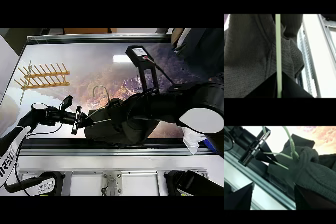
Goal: Fold the clothes and pants, and hang the long-sleeved shirts on hangers.
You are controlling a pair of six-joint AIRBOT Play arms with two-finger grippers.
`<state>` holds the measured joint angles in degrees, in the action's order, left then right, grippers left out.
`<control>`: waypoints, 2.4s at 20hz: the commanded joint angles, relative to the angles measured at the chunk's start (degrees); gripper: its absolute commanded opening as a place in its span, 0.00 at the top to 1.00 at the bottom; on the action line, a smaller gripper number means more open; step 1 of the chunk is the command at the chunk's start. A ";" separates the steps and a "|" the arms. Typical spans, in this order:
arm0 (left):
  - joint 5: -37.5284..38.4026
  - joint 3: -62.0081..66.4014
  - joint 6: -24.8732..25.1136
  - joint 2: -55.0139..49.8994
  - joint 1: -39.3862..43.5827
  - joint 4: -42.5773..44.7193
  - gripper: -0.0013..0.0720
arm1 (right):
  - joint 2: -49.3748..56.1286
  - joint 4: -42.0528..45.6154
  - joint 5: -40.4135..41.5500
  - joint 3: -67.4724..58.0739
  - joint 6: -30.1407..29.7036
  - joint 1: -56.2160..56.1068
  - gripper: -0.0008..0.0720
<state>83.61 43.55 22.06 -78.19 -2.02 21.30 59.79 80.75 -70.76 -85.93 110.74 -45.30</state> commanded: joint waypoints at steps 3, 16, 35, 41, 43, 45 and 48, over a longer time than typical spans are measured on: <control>-0.04 0.00 0.00 -0.02 0.00 0.02 0.96 | 0.46 -8.70 0.26 -0.02 -4.83 0.92 0.26; 0.42 0.00 -0.02 -0.02 0.00 0.04 0.96 | -0.66 -13.35 -3.26 -0.02 -31.15 6.36 0.26; 0.39 0.00 0.00 -0.04 0.00 0.04 0.96 | -3.13 -60.39 -17.77 24.11 -102.60 74.55 0.26; 0.39 0.00 -0.02 -0.04 0.00 0.04 0.96 | 6.21 -63.80 -34.51 26.49 -113.13 78.16 0.26; 0.39 0.00 -0.02 -0.04 0.00 0.04 0.96 | 8.17 -61.05 -34.51 26.49 -115.60 75.73 0.26; 0.42 0.00 -0.02 -0.02 0.00 0.07 0.96 | 10.25 -60.98 -34.47 26.49 -117.07 72.87 0.26; 0.39 0.00 -0.02 -0.04 0.00 0.04 0.96 | 13.46 -60.98 -34.25 26.49 -118.51 68.76 0.26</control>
<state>84.05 43.55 22.04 -78.19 -2.02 21.34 70.28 19.31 -104.18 -59.55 -4.84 26.79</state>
